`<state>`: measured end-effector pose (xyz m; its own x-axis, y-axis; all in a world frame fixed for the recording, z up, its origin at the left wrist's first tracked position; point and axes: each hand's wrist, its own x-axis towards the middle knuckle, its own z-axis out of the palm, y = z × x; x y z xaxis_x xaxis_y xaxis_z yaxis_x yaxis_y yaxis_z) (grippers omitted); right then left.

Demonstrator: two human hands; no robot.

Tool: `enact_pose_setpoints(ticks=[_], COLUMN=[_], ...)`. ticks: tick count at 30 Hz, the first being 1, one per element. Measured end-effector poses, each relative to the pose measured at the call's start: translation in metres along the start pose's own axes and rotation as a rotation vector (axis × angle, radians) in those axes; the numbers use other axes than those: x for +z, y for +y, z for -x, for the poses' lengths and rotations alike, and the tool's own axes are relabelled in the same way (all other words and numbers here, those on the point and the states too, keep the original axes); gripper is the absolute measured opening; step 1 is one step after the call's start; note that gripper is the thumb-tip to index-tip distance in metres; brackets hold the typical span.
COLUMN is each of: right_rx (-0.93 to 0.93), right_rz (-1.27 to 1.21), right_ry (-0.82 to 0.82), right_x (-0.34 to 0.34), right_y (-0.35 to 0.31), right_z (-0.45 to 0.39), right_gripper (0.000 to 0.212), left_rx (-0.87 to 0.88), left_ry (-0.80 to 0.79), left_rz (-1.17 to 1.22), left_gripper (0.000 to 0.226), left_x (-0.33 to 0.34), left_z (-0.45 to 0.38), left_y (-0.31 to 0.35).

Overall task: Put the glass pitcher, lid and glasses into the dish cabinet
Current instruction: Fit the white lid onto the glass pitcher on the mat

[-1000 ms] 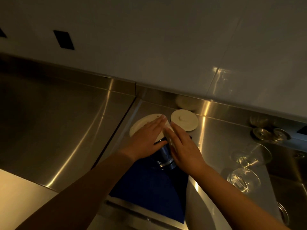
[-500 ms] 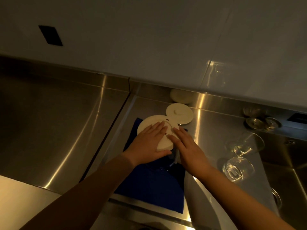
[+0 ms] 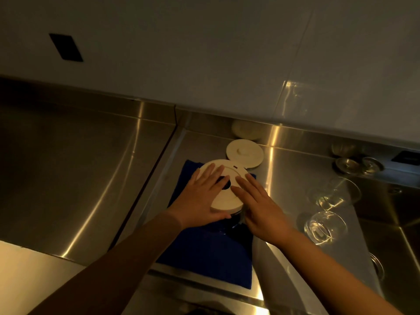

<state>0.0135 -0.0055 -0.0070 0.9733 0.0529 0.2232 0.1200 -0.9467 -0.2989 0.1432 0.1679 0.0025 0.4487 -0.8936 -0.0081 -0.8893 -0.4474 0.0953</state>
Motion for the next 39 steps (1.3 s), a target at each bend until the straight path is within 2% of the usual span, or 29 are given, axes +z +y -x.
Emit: enact_pose_setpoints(ticks=[4,8,12,20,24,39], right_rx=[-0.006,0.072,0.083,0.109,0.06,0.056], right_rz=[-0.06,-0.13,-0.102,-0.053,-0.05,-0.115], right_ry=[-0.061,-0.131,-0.126,-0.036,0.041,0.093], right_x=[-0.008,-0.016,-0.014,-0.007,-0.006,-0.015], right_y=[-0.001,-0.003,-0.006,-0.01,-0.011,-0.007], right_z=[-0.006,-0.01,-0.014,-0.022,-0.021,-0.044], right_gripper=[0.068,0.088,0.093,0.091,0.083,0.08], left_rx=[-0.062,-0.112,-0.118,-0.119,-0.118,-0.097], left_ry=[-0.06,-0.124,-0.177,-0.09,-0.044,0.102], left_rz=[0.115,0.216,0.304,0.4,0.442,0.47], left_gripper=[0.111,0.119,0.121,0.116,0.112,0.098], left_x=[-0.006,-0.014,-0.016,-0.006,-0.004,-0.016], left_z=[0.005,0.005,0.005,0.001,0.002,-0.008], left_y=[-0.014,-0.019,-0.018,-0.017,-0.015,-0.026])
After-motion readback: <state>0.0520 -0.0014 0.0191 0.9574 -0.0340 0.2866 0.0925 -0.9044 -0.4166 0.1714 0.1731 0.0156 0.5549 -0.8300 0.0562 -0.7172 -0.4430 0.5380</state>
